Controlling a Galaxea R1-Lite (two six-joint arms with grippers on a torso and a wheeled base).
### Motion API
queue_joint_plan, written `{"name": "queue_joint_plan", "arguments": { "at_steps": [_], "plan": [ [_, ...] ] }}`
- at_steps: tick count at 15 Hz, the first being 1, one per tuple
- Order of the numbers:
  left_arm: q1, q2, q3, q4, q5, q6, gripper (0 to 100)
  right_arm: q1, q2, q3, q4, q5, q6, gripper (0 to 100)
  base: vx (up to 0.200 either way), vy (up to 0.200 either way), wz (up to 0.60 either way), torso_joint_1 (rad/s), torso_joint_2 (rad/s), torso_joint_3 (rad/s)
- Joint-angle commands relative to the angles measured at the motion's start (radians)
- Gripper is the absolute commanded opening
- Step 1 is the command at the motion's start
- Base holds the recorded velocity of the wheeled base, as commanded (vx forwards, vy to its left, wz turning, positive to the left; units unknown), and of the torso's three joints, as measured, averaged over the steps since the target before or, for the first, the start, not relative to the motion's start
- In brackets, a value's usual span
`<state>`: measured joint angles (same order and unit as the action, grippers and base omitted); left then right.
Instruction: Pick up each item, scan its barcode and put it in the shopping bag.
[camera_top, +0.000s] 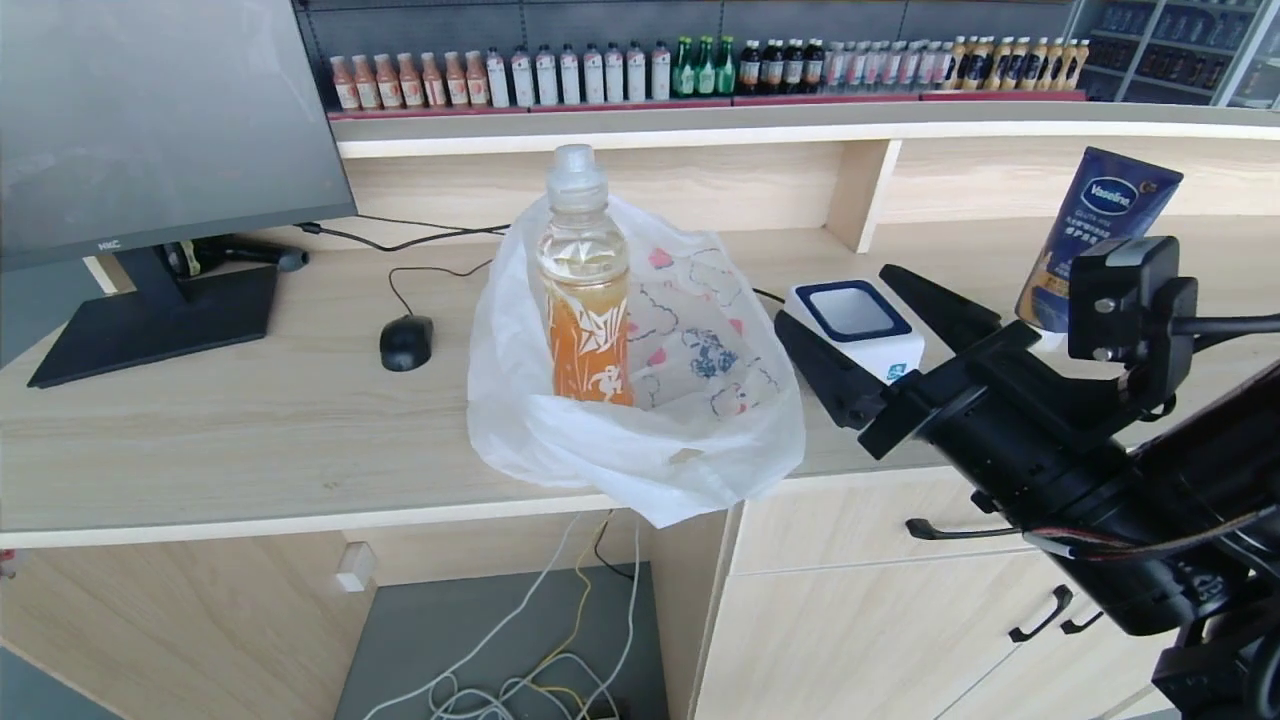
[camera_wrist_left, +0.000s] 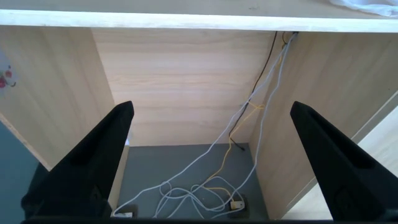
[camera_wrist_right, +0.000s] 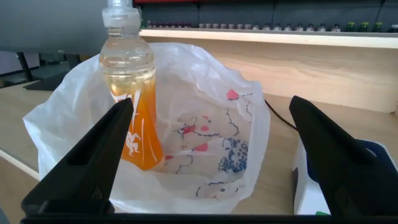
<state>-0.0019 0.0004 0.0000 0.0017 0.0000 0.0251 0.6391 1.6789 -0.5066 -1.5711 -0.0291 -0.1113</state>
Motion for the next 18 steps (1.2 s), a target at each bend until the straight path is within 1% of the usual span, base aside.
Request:
{"name": "queue_joint_plan", "arguments": {
  "at_steps": [1,5,7,8,18],
  "plan": [
    [0.000,0.000,0.000,0.000,0.000,-0.004,100,-0.003,-0.019,0.025,0.000,0.000,-0.008,100,0.000,-0.200,0.00,-0.007,0.00,0.002],
    [0.000,0.000,0.000,0.000,0.000,-0.008,100,-0.001,-0.047,0.062,0.000,0.000,-0.016,100,0.000,-0.200,0.00,-0.005,0.00,0.002],
    [0.002,0.000,0.000,0.000,0.000,-0.031,100,-0.001,-0.048,0.071,0.000,0.000,-0.016,100,0.000,-0.200,0.00,0.002,0.00,0.002],
    [0.002,0.000,0.000,-0.002,0.000,-0.036,100,-0.001,-0.041,0.069,0.000,0.000,-0.016,100,0.000,-0.200,0.00,0.017,0.01,0.002],
    [0.002,0.000,0.000,-0.002,0.000,-0.036,100,-0.003,-0.019,0.060,0.000,0.000,-0.016,100,0.000,-0.200,0.00,0.001,0.00,0.001]
  ]
}}
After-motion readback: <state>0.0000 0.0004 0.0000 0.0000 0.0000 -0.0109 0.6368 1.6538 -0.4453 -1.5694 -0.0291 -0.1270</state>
